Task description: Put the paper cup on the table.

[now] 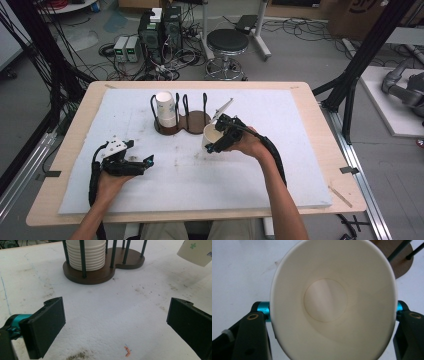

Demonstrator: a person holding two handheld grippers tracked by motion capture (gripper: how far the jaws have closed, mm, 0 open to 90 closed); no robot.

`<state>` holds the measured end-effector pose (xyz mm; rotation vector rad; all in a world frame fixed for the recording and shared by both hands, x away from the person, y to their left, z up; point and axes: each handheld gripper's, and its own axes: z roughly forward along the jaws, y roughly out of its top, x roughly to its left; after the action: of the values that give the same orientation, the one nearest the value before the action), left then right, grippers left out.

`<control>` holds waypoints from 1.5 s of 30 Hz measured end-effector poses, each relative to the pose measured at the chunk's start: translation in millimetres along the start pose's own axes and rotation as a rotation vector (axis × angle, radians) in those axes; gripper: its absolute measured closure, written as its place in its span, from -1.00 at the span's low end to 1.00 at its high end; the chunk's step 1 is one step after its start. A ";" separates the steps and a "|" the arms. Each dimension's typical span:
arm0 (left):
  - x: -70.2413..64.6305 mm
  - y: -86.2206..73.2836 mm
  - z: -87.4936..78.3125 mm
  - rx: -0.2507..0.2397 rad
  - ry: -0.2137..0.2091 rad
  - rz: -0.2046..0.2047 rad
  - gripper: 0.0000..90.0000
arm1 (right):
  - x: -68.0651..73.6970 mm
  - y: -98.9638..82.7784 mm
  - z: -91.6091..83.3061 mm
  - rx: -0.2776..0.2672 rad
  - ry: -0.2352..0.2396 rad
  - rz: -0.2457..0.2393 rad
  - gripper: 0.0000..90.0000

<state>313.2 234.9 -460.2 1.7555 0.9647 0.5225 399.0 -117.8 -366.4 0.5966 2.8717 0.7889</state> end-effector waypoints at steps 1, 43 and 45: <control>0.1 0.0 0.0 0.000 0.000 0.000 -0.96 | 0.7 1.4 1.6 0.002 0.004 -0.002 -0.31; 0.0 -0.1 0.4 0.003 -0.011 0.006 -0.96 | 21.8 25.1 51.0 0.155 -0.004 -0.112 -0.33; -0.2 -0.1 0.3 0.004 -0.013 0.004 -0.96 | 21.3 24.2 51.1 0.149 -0.002 -0.115 -0.34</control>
<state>313.3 234.6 -460.4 1.7622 0.9542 0.5119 398.0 -66.3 -397.9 0.4413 2.9496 0.5623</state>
